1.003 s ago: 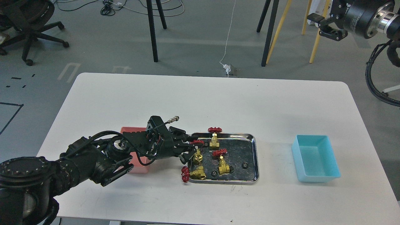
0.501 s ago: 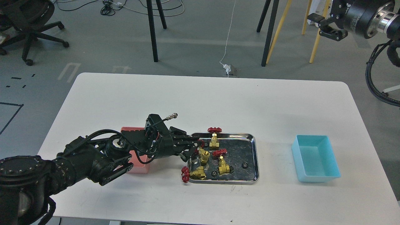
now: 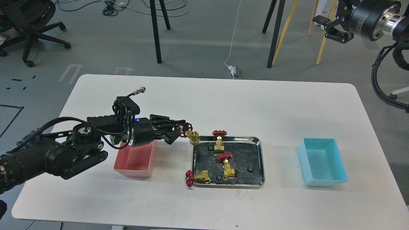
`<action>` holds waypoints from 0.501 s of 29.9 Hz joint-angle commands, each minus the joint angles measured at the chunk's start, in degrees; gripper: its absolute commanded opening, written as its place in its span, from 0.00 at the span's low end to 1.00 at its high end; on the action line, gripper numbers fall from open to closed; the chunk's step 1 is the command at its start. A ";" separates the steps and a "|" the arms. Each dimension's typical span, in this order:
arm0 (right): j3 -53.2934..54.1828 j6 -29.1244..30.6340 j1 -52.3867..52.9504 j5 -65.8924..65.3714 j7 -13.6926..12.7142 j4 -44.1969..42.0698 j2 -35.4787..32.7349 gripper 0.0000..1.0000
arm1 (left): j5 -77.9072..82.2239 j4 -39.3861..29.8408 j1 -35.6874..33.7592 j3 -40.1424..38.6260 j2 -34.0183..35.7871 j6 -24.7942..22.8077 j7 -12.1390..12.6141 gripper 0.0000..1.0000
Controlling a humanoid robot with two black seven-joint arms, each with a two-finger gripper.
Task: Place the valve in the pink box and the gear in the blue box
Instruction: 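Lift the valve with the left gripper and release it into the pink box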
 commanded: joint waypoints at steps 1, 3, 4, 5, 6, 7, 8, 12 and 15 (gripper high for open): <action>0.09 0.00 0.30 0.00 0.00 -0.98 1.45 0.98 | 0.01 -3.14 0.25 -0.67 5.67 -0.36 0.00 0.07; 0.18 -0.08 0.47 0.00 0.00 -1.07 2.41 0.98 | 0.01 -3.76 0.60 -0.67 7.70 -0.27 0.00 0.07; 0.27 -0.08 0.56 0.00 0.00 -1.50 2.94 0.98 | 0.01 -3.85 0.69 -0.50 8.49 -0.19 0.00 0.07; 0.27 -0.08 0.65 0.00 0.00 -2.03 3.56 0.98 | 0.01 -3.85 0.77 -0.41 9.11 -0.01 0.00 0.07; 0.27 -0.08 0.74 0.00 0.00 -2.73 4.26 0.98 | 0.01 -3.93 1.04 -0.32 9.81 0.16 0.00 0.07; 0.27 -0.08 0.83 0.00 0.00 -3.35 4.96 0.98 | 0.01 -4.11 1.56 -0.32 10.69 0.25 0.00 0.07; 0.27 -0.08 0.83 0.00 0.00 -3.79 5.40 0.98 | 0.01 -4.20 2.09 -0.32 11.39 0.34 0.00 0.07; 0.44 -0.08 0.74 0.00 0.00 -4.76 5.93 0.98 | 0.09 -4.20 4.28 -0.32 14.21 1.57 0.00 0.07; 0.44 -0.08 0.83 0.00 0.00 -5.99 7.77 0.98 | 0.09 -4.11 6.48 -0.23 14.56 2.45 0.00 0.08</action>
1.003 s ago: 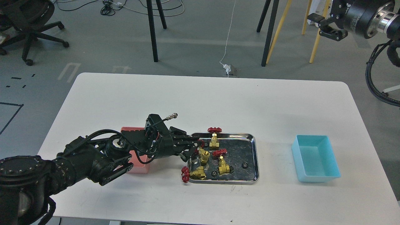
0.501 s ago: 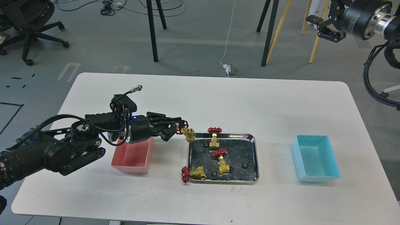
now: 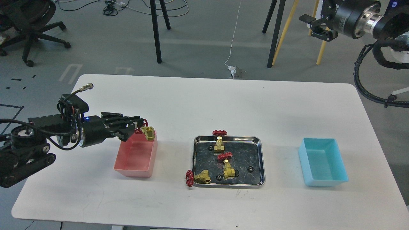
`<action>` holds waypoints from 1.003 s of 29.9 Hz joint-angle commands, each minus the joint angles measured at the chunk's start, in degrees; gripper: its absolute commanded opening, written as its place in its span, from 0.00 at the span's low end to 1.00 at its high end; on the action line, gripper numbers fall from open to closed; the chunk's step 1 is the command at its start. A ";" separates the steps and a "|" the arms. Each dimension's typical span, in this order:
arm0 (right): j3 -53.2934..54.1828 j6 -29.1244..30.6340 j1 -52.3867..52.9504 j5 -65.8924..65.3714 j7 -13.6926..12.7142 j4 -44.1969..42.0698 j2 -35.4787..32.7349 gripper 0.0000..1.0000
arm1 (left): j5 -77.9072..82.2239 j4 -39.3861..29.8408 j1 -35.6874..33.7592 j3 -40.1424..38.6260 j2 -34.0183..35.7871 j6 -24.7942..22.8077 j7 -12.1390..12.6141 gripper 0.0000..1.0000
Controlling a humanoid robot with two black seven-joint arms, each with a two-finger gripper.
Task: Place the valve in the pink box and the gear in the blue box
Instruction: 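Lift the valve with the left gripper and release it into the pink box, then withdraw the left arm and reach the right gripper to a dark gear on the tray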
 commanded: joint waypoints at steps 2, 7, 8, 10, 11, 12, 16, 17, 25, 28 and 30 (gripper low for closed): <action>0.02 0.00 0.20 0.00 0.08 -1.73 2.66 0.98 | 0.02 0.07 2.85 -0.02 0.34 1.18 0.00 0.08; -0.07 0.00 0.82 0.00 0.00 -2.34 3.54 0.98 | -0.07 0.42 3.56 -0.19 -0.10 1.89 0.00 0.25; -0.15 -0.09 1.08 -0.09 0.00 -2.34 3.71 0.98 | -0.15 0.60 3.56 -0.28 -0.19 1.63 0.00 0.38; -0.15 -0.09 1.43 0.00 0.00 -2.34 4.24 0.98 | -0.94 0.95 3.56 -0.45 -0.63 1.45 0.00 0.73; -0.15 -0.09 1.43 0.00 0.00 -2.34 4.33 0.98 | -1.82 0.95 3.56 -0.45 -0.81 1.36 0.00 0.90; -0.15 -0.09 1.61 0.00 0.00 -2.34 4.42 0.98 | -3.04 0.95 3.56 -0.45 -0.89 1.36 0.00 0.99; -0.15 -0.09 2.13 -0.09 0.08 -2.34 4.42 0.98 | -9.81 1.04 3.56 -0.37 -0.90 1.27 0.00 0.99; -0.07 -0.17 2.05 -0.09 0.08 -2.34 4.50 0.98 | -11.13 1.13 3.47 -0.37 -0.90 1.27 0.00 0.99; -2.69 1.48 1.69 -5.68 0.26 0.81 5.38 0.98 | -30.78 3.58 -0.38 -7.46 -0.63 -5.12 0.00 0.99; -8.57 5.88 3.45 -16.40 3.32 6.51 6.00 0.98 | -44.76 9.72 -3.37 -14.23 -0.72 -11.81 0.00 0.99; -14.01 7.73 5.81 -24.65 5.87 10.73 5.65 0.98 | -52.59 14.81 -5.74 -18.01 -0.81 -14.19 0.00 0.99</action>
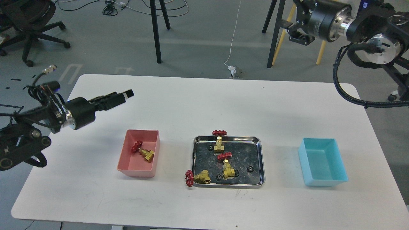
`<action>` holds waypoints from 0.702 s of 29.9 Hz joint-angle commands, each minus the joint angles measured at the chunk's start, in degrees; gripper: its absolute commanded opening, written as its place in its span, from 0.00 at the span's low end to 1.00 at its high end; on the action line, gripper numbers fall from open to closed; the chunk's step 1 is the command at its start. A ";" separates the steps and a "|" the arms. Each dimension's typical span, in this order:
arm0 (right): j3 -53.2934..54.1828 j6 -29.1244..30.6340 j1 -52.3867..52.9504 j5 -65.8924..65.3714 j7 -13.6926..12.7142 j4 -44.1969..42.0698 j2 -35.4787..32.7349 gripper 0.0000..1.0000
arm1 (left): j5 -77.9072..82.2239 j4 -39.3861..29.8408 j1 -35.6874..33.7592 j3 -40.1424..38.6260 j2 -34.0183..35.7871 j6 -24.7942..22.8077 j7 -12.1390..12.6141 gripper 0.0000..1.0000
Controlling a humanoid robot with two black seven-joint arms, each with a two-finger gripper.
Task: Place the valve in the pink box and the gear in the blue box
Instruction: 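Withdraw the left arm and reach the right gripper to a dark gear on the tray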
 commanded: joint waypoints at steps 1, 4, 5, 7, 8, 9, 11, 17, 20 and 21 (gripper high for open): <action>-9.57 3.37 3.71 -13.75 4.22 7.23 -0.29 0.98 | -13.84 8.55 -4.47 -6.48 -0.35 -4.50 0.00 0.99; -19.59 4.48 8.19 -22.46 8.79 11.63 -0.29 0.97 | -20.97 15.41 -9.13 -7.99 -1.31 -4.86 0.00 0.99; -22.23 4.48 9.69 -24.92 9.85 12.52 -0.03 0.97 | -22.47 17.26 -10.45 -7.99 -1.40 -4.86 0.00 0.99; -27.42 4.48 11.98 -30.90 11.34 14.45 0.23 0.97 | -25.46 20.69 -13.44 -8.07 -1.40 -4.95 0.00 0.99; -29.70 4.48 12.86 -33.97 12.31 15.15 0.50 0.97 | -27.04 22.44 -15.19 -7.99 -1.40 -5.03 0.00 0.99; -31.81 4.48 13.47 -37.31 13.01 15.51 1.28 0.97 | -28.62 24.11 -16.95 -7.99 -1.40 -5.12 0.00 0.99; -34.54 4.48 13.83 -42.94 13.98 15.51 3.48 0.97 | -31.61 27.02 -20.55 -7.99 -1.40 -6.00 0.00 0.99; -42.37 4.48 12.78 -55.96 17.06 15.07 7.26 0.96 | -40.57 32.30 -29.09 -7.90 -1.40 -5.74 0.00 0.99; -46.58 4.48 12.16 -56.94 17.06 14.11 12.61 0.96 | -42.08 33.18 -30.50 -7.81 -1.40 -5.21 0.00 0.99; -47.82 4.48 11.90 -57.03 17.06 13.41 14.37 0.96 | -42.08 33.79 -30.68 -7.64 -1.32 -5.04 0.00 0.99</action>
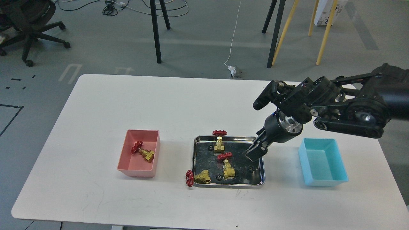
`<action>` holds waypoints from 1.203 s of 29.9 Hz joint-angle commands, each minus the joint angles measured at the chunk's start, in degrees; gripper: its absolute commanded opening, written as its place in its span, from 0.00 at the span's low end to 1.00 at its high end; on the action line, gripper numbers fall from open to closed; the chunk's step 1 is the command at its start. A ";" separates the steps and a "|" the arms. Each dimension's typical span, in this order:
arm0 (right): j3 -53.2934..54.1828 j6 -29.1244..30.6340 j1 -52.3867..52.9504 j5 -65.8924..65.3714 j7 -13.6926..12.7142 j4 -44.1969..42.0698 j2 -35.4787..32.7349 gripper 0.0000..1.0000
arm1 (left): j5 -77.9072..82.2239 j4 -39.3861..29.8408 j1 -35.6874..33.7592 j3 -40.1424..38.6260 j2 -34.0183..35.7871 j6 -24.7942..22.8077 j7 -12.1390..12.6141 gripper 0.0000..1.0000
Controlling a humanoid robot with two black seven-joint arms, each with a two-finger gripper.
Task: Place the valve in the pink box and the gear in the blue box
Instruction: 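Withdraw the left arm and reach the right gripper to a dark gear on the tray, then grasp the small dark gear with the right gripper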
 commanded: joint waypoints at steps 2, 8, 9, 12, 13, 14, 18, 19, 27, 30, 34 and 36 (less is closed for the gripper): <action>-5.45 0.00 -0.92 -1.02 0.02 -3.09 6.79 0.96 | -0.60 2.46 -1.15 0.55 -0.09 0.53 0.00 0.99; -6.52 0.00 -4.17 -1.03 -0.06 -9.95 12.94 0.96 | 2.55 2.29 -0.53 6.50 -2.63 -1.14 1.02 0.99; -6.60 0.00 -4.70 -1.03 -0.06 -11.00 13.73 0.96 | 4.56 2.29 -0.62 9.66 -3.86 -1.32 0.67 0.99; -7.48 0.00 -6.37 -1.03 -0.06 -13.02 15.84 0.96 | 8.00 2.29 -0.79 14.07 -7.37 -1.14 0.00 0.99; -8.01 0.00 -6.81 -1.03 -0.06 -13.82 16.46 0.96 | 8.71 2.29 -0.71 14.60 -8.34 -0.88 0.00 0.99; -8.45 0.00 -7.25 -1.03 -0.06 -14.69 17.07 0.96 | 9.32 2.38 -0.79 14.78 -9.31 -0.71 0.00 0.99; -9.15 0.00 -8.66 -1.03 -0.06 -16.72 18.75 0.95 | 9.51 2.64 -1.15 14.35 -10.90 -0.44 0.00 0.99; -9.24 0.00 -8.66 -1.03 -0.06 -16.90 19.01 0.95 | 9.51 2.64 -1.23 14.35 -10.99 -0.27 0.00 0.99; -9.59 0.00 -9.71 -1.11 -0.15 -18.83 19.01 0.86 | 9.51 2.73 -2.38 14.26 -11.08 0.09 0.00 0.99; -10.03 0.00 -10.85 -1.11 -0.15 -20.68 19.01 0.83 | 9.51 2.82 -2.46 14.26 -10.99 0.09 0.00 0.99; -10.21 0.00 -11.03 -1.20 -0.59 -21.03 19.10 0.82 | 9.51 2.82 -2.64 14.35 -10.81 0.00 0.00 0.99; -10.21 0.00 -10.94 -1.20 -0.50 -21.03 19.10 0.77 | 9.51 2.90 -2.64 14.43 -10.81 0.00 0.00 0.99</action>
